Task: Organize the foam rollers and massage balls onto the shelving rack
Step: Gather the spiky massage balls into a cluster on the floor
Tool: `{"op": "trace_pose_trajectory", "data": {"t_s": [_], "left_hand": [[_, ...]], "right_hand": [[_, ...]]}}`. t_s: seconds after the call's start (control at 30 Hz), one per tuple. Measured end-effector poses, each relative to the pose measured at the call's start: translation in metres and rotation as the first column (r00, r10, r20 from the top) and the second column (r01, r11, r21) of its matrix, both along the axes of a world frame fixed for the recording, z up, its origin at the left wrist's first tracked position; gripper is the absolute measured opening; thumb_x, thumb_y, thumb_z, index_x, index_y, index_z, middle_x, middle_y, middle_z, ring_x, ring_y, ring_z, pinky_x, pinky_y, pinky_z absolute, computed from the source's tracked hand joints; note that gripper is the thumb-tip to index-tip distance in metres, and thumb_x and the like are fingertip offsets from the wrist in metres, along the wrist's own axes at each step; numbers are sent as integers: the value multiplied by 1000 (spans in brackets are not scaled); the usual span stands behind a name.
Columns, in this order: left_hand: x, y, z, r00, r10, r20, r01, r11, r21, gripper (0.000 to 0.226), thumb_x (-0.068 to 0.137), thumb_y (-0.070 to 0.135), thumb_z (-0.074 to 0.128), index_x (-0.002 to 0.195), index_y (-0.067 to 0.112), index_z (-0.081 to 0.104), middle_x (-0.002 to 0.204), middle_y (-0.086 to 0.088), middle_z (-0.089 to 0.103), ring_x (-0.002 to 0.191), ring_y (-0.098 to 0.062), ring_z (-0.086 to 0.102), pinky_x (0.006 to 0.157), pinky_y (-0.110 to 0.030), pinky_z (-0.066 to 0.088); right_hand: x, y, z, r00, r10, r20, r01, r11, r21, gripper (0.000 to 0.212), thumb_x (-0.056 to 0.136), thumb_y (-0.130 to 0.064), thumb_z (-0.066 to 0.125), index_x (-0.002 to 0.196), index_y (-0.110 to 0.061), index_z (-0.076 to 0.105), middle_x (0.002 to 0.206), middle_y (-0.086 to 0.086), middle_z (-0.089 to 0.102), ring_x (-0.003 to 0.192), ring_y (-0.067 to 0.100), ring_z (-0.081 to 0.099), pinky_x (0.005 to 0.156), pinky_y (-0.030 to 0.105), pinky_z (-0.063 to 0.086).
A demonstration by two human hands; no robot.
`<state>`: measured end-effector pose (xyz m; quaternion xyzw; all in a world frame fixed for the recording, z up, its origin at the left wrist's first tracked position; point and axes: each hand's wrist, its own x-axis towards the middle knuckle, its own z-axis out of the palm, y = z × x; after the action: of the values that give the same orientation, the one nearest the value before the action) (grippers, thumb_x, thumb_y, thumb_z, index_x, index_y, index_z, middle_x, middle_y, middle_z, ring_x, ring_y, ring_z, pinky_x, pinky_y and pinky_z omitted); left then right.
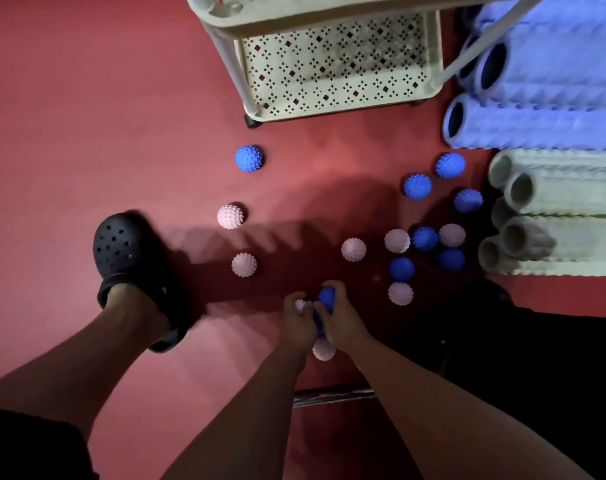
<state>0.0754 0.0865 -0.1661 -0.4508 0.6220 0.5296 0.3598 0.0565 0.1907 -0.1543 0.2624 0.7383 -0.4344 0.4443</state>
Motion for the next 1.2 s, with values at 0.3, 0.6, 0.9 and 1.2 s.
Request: {"op": "trace_pose_trajectory", "data": {"t_s": [0.3, 0.6, 0.9, 1.2], "left_hand": [[-113, 42, 21, 924, -192, -331, 163, 980, -115, 28, 99, 24, 54, 125, 19, 48, 115, -10, 57, 100, -25, 60, 91, -36, 49], [-192, 56, -19, 852, -424, -308, 398, 906, -146, 49, 92, 41, 60, 137, 25, 50, 132, -13, 50, 110, -26, 59, 101, -37, 49], [-191, 46, -27, 754, -551, -357, 534, 831, -154, 49, 96, 21, 61, 143, 17, 50, 142, -3, 51, 129, -17, 50, 105, -21, 37], [-155, 11, 4, 681, -559, -473, 536, 821, -199, 47, 87, 27, 61, 134, 20, 56, 139, -3, 54, 132, -19, 50, 115, -40, 37]], "right_hand": [[-99, 53, 34, 942, 15, -335, 17, 995, 94, 49, 100, -25, 58, 145, -21, 41, 135, 8, 60, 120, 26, 58, 96, 22, 40], [-166, 94, 6, 978, 22, -206, 6, 991, 131, 58, 99, -29, 60, 141, -4, 28, 131, 19, 56, 117, 35, 57, 99, 36, 41], [-156, 96, -13, 915, 374, -151, -295, 877, 380, 64, 99, -46, 49, 156, -36, 20, 142, 16, 47, 124, 39, 50, 104, 51, 40], [-117, 103, 23, 821, 476, -315, -257, 802, 540, 71, 90, -40, 64, 153, -25, 34, 131, 17, 50, 110, 40, 53, 95, 50, 44]]}}
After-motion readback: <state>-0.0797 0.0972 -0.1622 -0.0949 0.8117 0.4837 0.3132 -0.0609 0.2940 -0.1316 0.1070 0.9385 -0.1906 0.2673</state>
